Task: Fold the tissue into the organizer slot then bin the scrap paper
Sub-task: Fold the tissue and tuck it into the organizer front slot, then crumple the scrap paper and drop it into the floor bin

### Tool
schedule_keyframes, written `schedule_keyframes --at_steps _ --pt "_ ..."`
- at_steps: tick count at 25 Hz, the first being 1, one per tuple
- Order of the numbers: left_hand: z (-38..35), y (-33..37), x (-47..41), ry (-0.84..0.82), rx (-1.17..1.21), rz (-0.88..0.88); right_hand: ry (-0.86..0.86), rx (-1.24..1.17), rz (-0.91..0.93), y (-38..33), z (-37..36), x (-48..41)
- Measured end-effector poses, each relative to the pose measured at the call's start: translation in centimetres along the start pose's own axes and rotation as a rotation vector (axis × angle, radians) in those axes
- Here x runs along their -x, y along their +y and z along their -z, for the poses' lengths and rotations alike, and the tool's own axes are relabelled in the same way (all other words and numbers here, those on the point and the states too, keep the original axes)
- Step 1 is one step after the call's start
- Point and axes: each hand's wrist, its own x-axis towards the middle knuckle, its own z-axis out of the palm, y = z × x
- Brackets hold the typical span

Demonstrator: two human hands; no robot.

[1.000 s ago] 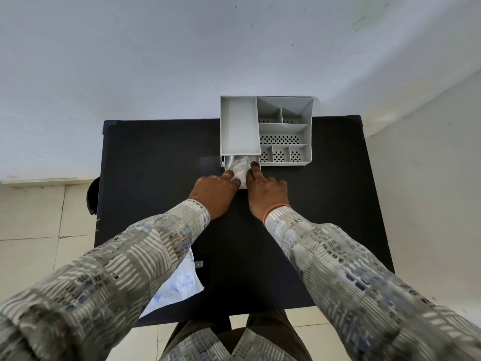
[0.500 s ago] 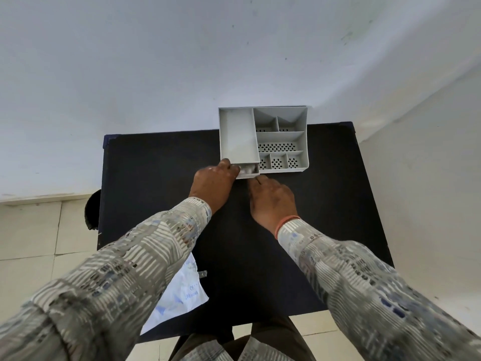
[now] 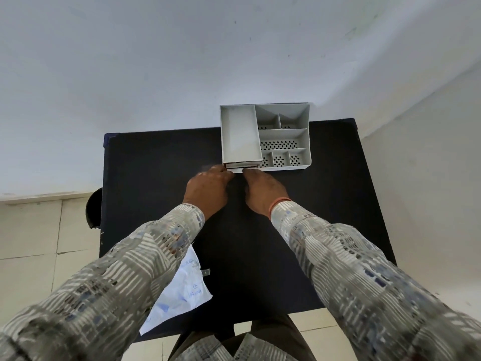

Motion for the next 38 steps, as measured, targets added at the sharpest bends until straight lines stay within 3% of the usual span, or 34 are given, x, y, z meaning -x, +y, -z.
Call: schedule_keyframes --at_steps 3,8,11,18,21,24,26,29,32,35,38 --pt "-0.7 -1.6 3.6 -0.023 0.239 0.201 -0.077 -0.158 -0.035 -1.3 -2.9 1.5" --pt "-3.9 -5.7 14.7 -0.123 0.406 0.741 -0.459 -0.269 -0.102 -4.1 -10.7 4.2" --pt "-6.3 -7.1 20.2 -0.232 0.386 0.905 -0.433 -0.373 -0.160 -5.5 -13.6 5.2" --pt "-7.8 -6.9 22.7 -0.099 0.643 1.016 -0.599 -0.581 -0.141 -9.0 -16.0 6.4" --pt "-7.1 -6.9 23.0 -0.042 0.828 1.020 -0.584 -0.741 -0.154 -9.9 -14.5 7.7" --pt "-5.2 -5.5 23.1 0.077 1.280 0.972 -0.658 -1.047 -0.181 -10.4 -10.8 9.1" --pt "-3.3 -3.5 23.1 0.127 1.661 0.847 -0.768 -1.258 -0.144 -10.2 -7.5 10.9" --pt "-0.4 -1.2 22.9 0.187 1.888 0.753 -0.832 -1.379 -0.088 -10.2 -3.8 13.0" --pt "2.9 2.1 23.3 0.384 1.825 0.792 -0.760 -1.249 0.141 -8.9 0.0 16.5" --pt "6.0 4.3 24.3 0.601 1.817 0.842 -0.471 -1.120 0.310 -7.0 3.5 19.5" --pt "8.4 5.6 27.0 0.729 2.106 0.755 -0.158 -0.947 0.366 -5.3 5.5 21.9"
